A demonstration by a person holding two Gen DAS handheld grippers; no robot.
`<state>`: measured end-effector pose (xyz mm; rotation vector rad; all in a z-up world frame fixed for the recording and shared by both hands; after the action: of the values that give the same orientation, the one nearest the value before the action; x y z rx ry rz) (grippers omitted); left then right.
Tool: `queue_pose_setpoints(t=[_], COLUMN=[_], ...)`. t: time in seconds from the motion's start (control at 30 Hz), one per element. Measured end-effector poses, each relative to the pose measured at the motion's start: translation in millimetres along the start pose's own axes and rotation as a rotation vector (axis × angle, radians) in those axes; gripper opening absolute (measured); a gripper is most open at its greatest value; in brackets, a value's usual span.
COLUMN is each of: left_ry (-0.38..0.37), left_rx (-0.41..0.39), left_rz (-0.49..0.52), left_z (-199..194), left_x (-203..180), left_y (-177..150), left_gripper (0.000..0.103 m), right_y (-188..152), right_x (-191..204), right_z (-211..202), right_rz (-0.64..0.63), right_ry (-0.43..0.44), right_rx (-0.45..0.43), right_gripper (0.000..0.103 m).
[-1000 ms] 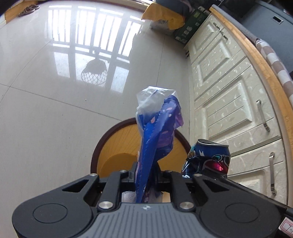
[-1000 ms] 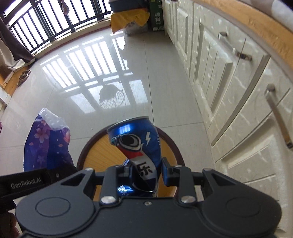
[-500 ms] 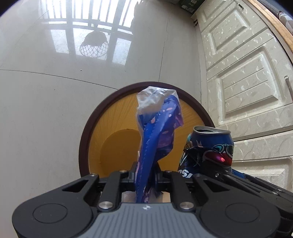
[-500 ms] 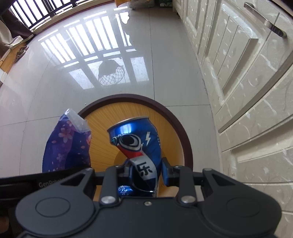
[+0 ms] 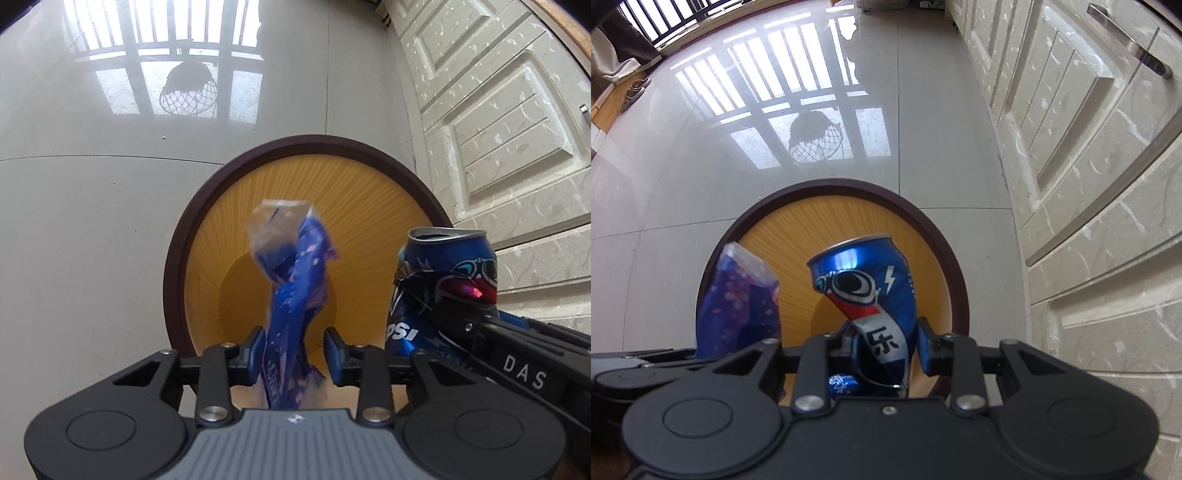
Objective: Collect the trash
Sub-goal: 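Open the left tool to drop the snack bag while the right drops the can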
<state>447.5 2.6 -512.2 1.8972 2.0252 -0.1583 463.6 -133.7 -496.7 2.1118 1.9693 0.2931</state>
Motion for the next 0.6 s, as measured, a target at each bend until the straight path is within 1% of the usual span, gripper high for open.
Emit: queue_pose_setpoints(t=[0.03,0.1,0.2,0.37,0.5,0.57,0.6], left_ry=[0.005,0.019,0.038,0.050,0.053,0.053,0.055], left_rx=[0.001,-0.003,-0.010,-0.014,-0.025,-0.029,-0.031], left_rz=[0.004,0.013,0.029,0.048,0.049,0.050,0.052], left_z=[-0.5,-2.6,-4.4,-8.5,-11.2,-12.9,-13.2], left_x=[1.5,6.0,9.5,13.2,13.3,14.3,14.4], left_y=[-0.1,0.5,1.6,1.4,2.4,2.6,2.7], left_gripper=[0.043,0.055,0.064,0.073,0.078,0.080,0.080], right_y=[0.4,0.8,0.4,-1.3,-2.8,-2.0,-1.5], right_x=[-0.7,0.6,0.7,0.3,1.5,-0.1,-1.8], right_z=[-0.1,-0.9,0.3,2.6,2.7,1.1,0.1], right_rz=[0.000,-0.003,0.001,-0.013,-0.034,-0.041,-0.041], right_ry=[0.001,0.002,0.003,-0.002,-0.011,-0.018,-0.020], right_rx=[0.000,0.003,0.002,0.000,0.003,-0.003,-0.005], right_gripper=[0.030,0.030,0.030,0.031,0.037,0.041,0.045])
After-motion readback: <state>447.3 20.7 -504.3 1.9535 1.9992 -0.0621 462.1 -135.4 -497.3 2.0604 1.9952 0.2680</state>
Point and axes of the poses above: each gripper's, at about its wrist camera, not at the fingertips, and z roughly the way its jaws point, x to its left, y to its top, the point moved 8 cm from there along z, roughly the way its jaws point, and after that the axes turned 6 degrees about -y, right-handed, at the moved point
